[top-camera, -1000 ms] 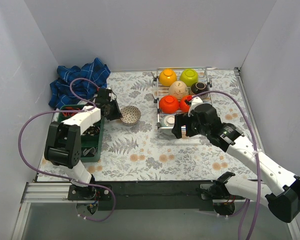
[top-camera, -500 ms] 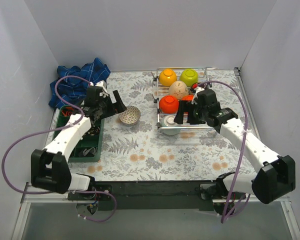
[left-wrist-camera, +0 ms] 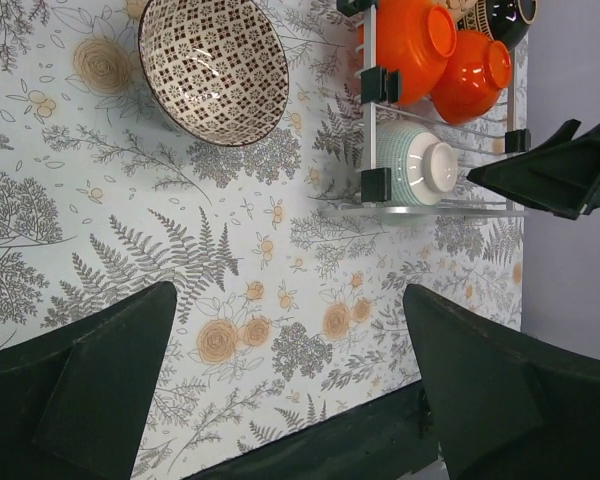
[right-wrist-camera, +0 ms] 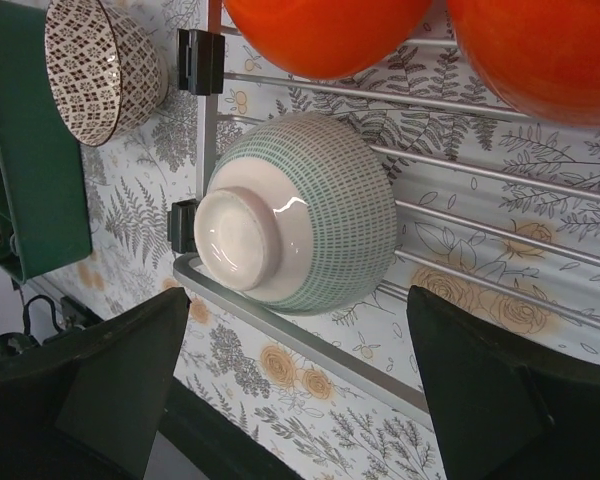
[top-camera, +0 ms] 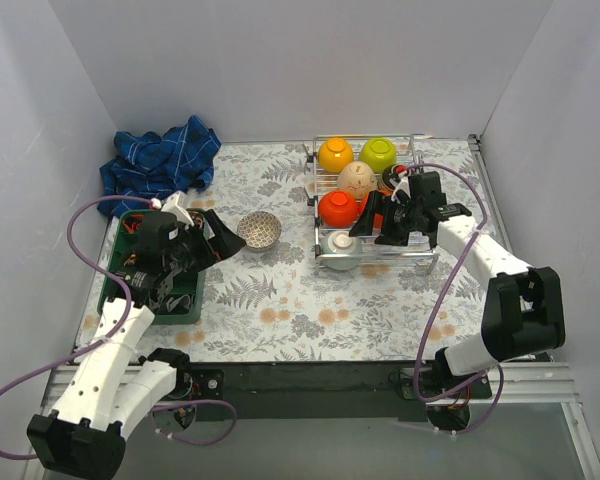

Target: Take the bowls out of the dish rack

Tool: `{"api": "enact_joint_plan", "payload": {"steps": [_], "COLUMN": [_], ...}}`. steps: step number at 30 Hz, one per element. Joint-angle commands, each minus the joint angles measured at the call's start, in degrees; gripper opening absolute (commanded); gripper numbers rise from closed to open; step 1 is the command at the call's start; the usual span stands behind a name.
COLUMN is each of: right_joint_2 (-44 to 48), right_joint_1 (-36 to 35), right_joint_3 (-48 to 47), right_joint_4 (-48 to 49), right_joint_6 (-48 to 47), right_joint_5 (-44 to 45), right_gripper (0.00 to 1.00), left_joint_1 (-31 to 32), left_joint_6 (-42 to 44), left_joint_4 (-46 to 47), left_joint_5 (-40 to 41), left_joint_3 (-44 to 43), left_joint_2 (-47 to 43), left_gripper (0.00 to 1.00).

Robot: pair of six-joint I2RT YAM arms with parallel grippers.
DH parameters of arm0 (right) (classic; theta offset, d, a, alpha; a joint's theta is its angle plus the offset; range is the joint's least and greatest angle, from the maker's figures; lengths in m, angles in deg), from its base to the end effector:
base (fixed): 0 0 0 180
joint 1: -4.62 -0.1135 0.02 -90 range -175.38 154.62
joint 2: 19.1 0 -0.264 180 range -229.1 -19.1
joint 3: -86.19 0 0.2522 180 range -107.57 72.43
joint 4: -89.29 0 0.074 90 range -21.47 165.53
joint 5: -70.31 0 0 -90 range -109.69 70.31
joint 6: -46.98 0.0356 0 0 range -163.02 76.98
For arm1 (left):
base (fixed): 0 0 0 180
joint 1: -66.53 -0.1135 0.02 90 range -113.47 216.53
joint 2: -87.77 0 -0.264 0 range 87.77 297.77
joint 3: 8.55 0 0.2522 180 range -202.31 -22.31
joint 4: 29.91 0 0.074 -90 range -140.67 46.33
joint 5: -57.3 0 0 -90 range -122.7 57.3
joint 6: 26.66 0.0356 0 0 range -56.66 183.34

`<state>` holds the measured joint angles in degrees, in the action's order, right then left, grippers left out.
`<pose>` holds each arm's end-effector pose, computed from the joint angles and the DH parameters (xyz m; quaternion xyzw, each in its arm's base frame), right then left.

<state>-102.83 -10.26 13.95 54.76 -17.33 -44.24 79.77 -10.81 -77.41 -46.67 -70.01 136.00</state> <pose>0.2979 0.0945 0.2491 0.0061 0.9095 0.3118 0.2748 0.1726 -0.0494 0.3070 -0.3958 0.7852 -0.3982 0.2612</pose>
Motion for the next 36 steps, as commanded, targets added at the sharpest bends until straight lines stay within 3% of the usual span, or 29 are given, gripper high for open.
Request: {"api": "enact_joint_plan", "payload": {"steps": [1,18,27,36], "right_joint_2": [-2.8,-13.0,-14.9,-10.8], "right_joint_1": [0.8,2.7,2.7,2.7], "right_joint_3": [0.4,3.4,3.8,2.8], "right_joint_4": [3.7,9.8,9.9,10.9], "right_joint_6": [1.3,1.9,1.8,-2.0], "right_joint_5": [-5.9,-14.0,-12.4,-6.7], "right_gripper": [0.99,0.98,0.98,0.98], "left_joint_1": [-0.1,-0.1,-0.1,-0.1], "left_joint_6": [-1.3,-1.6,-1.4,-1.2], "left_joint_4": [-4.1,-6.3,-6.3,-6.4], "left_joint_5": [-0.8,-0.4,0.1,0.0], "left_joint_3": [0.3,0.0,0.2,0.2], "left_joint_2": [-3.7,-4.4,-4.6,-5.0], "left_gripper": [0.98,0.98,0.98,0.98]}}
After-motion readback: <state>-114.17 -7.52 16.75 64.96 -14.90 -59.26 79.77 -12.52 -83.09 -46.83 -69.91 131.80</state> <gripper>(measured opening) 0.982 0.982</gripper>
